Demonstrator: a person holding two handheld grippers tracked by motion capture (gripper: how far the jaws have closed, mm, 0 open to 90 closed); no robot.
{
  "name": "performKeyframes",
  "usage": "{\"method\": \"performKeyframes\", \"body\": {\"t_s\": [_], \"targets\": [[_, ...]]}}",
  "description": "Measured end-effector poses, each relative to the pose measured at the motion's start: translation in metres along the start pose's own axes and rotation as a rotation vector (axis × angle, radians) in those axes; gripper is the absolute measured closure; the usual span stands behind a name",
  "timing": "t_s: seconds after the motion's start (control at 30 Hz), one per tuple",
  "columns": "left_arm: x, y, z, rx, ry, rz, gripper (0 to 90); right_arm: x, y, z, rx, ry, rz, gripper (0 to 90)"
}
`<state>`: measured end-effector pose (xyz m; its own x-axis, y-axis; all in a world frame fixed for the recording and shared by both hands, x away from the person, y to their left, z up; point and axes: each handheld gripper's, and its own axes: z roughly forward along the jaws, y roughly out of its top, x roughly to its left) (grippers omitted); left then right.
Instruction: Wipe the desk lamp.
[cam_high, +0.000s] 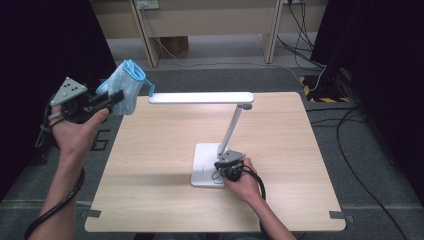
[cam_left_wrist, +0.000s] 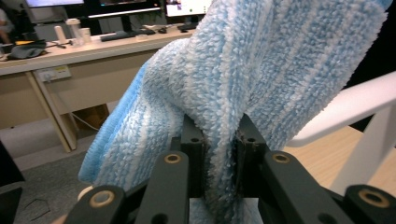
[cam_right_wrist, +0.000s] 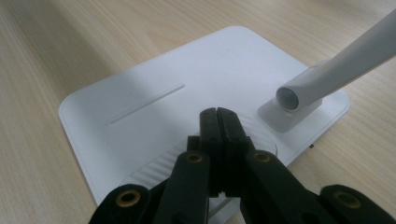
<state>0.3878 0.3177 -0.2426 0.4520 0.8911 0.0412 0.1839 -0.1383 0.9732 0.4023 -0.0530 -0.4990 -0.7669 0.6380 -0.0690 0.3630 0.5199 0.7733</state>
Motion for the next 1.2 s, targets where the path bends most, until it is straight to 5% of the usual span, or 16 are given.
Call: {"method": "performKeyframes", "body": {"t_s": [0.13, 0.27, 0.5, 1.2], "targets": [[-0.012, 0.004, 0.008, 0.019, -0.021, 0.030, 76.9, 0.000, 0.000, 0.000, -0.003, -0.001, 0.000, 90.0], [-0.018, 0.010, 0.016, 0.032, 0.027, 0.051, 76.9, 0.000, 0.000, 0.000, -0.001, 0.000, -0.002, 90.0], [-0.030, 0.012, 0.027, 0.075, -0.001, 0.062, 76.9, 0.000, 0.000, 0.000, -0.004, 0.001, -0.004, 90.0], [-0.046, 0.025, 0.024, 0.151, -0.066, 0.156, 75.3, 0.000, -0.001, 0.000, -0.010, 0.002, -0.002, 90.0]]}}
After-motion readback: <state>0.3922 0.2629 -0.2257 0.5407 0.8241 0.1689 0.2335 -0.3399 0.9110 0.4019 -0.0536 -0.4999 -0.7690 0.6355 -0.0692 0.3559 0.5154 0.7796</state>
